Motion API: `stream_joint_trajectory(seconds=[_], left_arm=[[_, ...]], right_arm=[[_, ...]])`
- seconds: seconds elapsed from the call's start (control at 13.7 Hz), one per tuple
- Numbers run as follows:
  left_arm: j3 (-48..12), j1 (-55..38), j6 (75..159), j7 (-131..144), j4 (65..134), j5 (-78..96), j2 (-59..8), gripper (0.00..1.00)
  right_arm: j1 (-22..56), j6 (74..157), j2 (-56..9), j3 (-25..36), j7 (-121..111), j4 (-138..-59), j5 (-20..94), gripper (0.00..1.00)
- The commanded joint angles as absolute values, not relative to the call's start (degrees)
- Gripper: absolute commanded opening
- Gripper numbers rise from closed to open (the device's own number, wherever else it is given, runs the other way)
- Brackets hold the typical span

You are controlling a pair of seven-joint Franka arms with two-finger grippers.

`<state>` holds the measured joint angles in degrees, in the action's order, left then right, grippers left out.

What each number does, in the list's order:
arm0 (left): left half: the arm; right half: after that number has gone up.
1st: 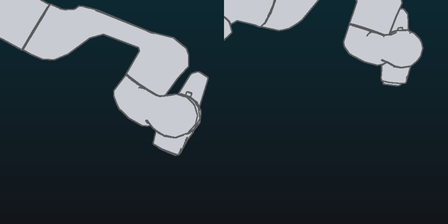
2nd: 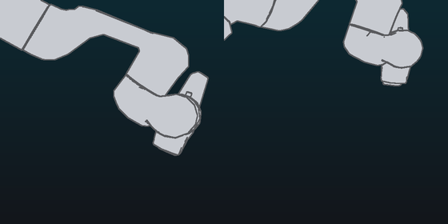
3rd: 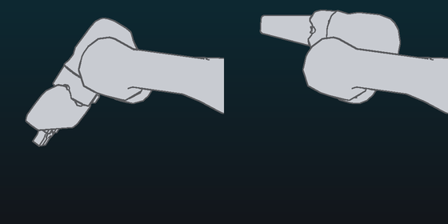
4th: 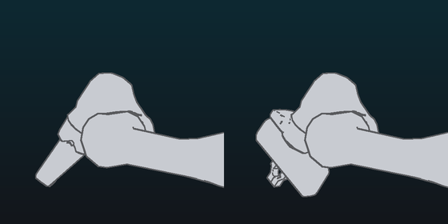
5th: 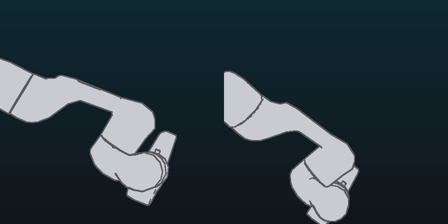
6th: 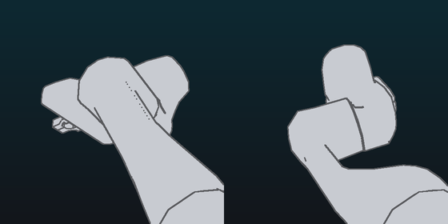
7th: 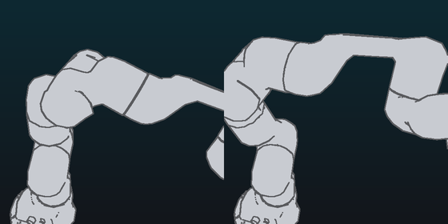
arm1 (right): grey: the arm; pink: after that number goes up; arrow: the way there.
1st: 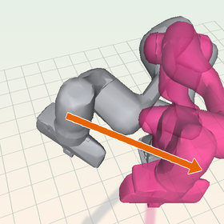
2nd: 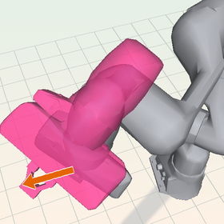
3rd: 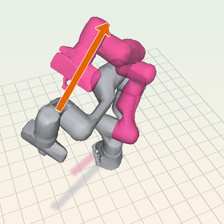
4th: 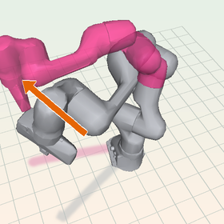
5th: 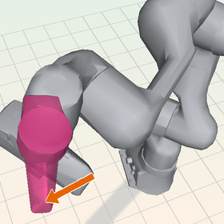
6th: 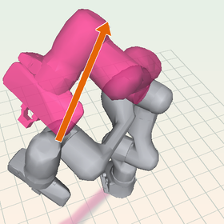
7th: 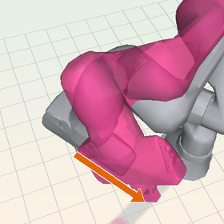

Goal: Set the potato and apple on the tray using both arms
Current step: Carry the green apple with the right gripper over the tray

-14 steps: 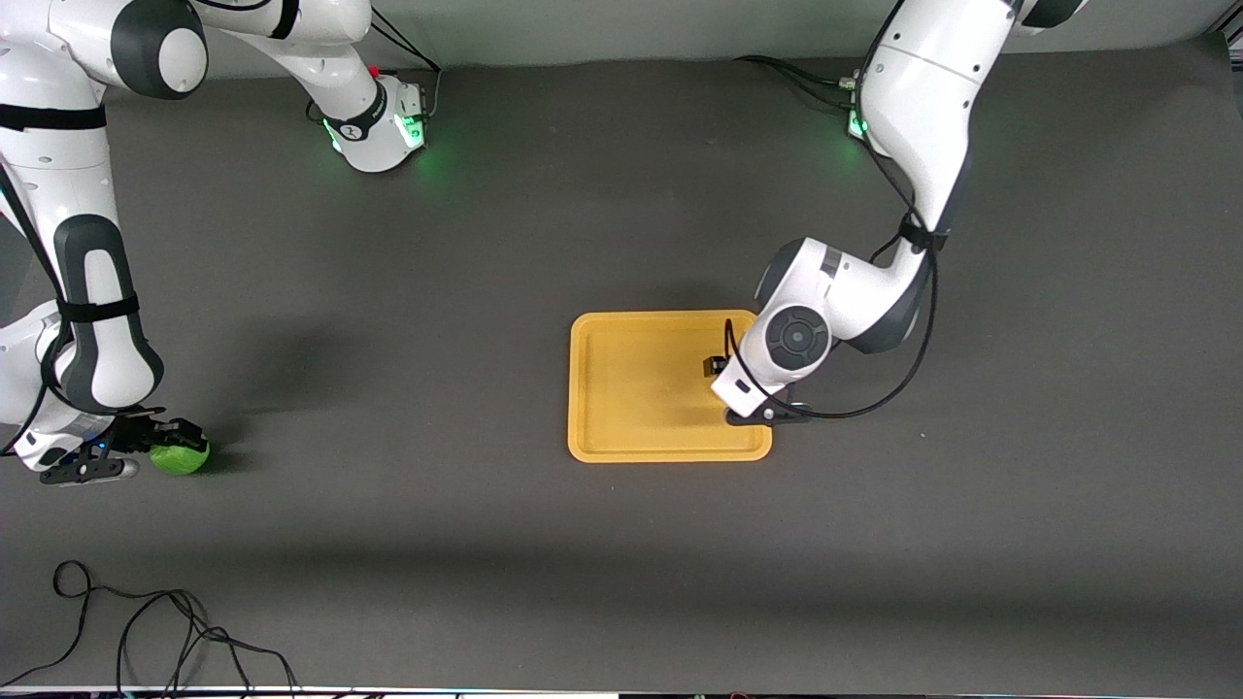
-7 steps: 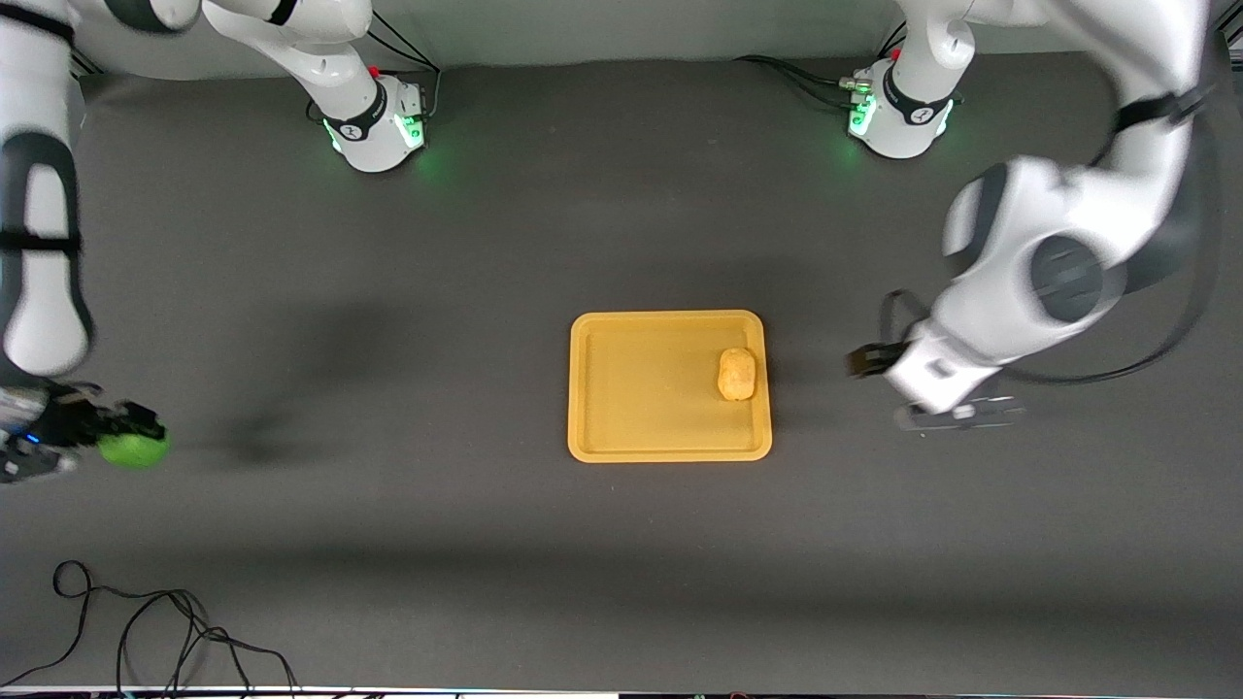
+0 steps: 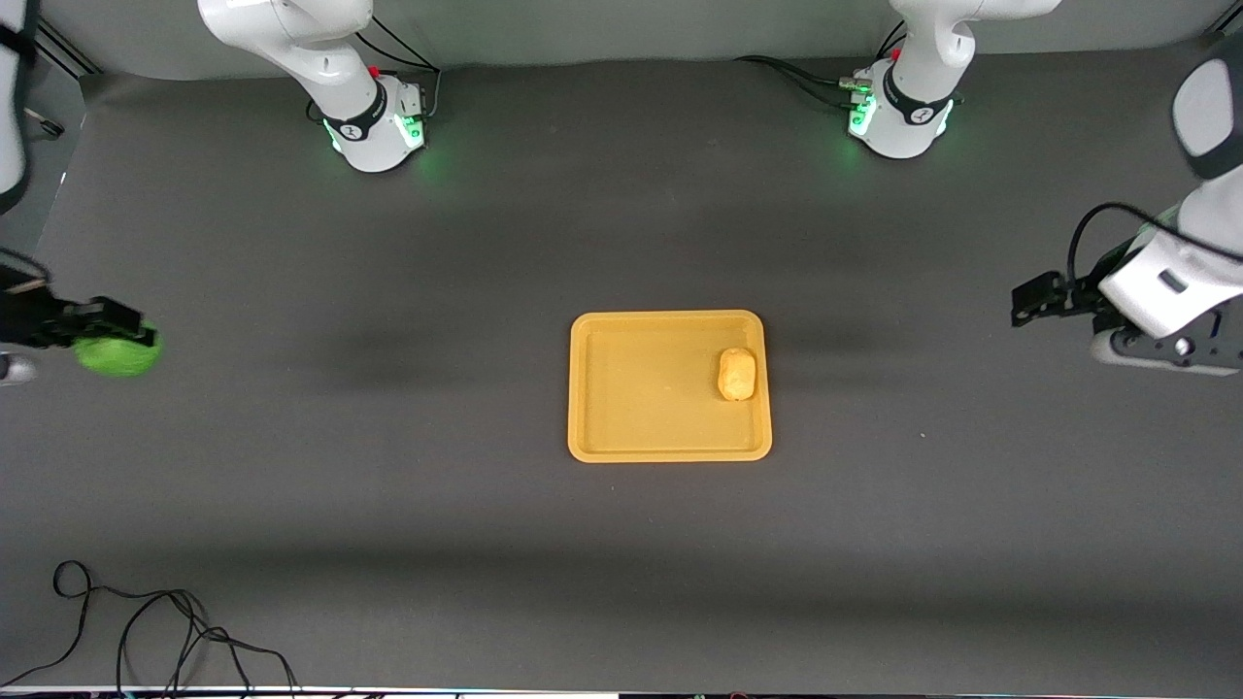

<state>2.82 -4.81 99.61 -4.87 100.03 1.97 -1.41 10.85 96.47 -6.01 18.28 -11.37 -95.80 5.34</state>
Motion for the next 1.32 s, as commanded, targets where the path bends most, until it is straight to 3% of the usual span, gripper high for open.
stream_joint_trajectory(seconds=[0.0,0.29,0.73,0.88,1.24], left_arm=[[2.3,-4.3,99.6,-5.7,101.7,1.1,0.6,1.0],[2.1,-4.3,99.6,-6.2,101.7,-3.6,1.8,1.0],[2.4,-3.1,100.7,-7.4,102.2,-2.5,0.7,1.0],[2.4,-3.1,100.0,-7.4,102.2,-2.3,1.0,1.0],[2.5,-1.9,99.5,-7.4,102.7,1.6,1.3,1.0]], right_arm=[[21.5,96.5,-6.1,18.5,1.4,-95.7,4.1,0.37],[37.5,97.2,-17.3,18.3,22.0,-83.1,6.3,0.37],[50.8,97.9,-39.7,15.2,53.0,-56.6,12.2,0.37],[51.3,102.7,-43.3,10.3,59.1,-55.9,11.5,0.37],[53.4,116.0,-56.0,9.9,60.3,-56.2,9.8,0.37]])
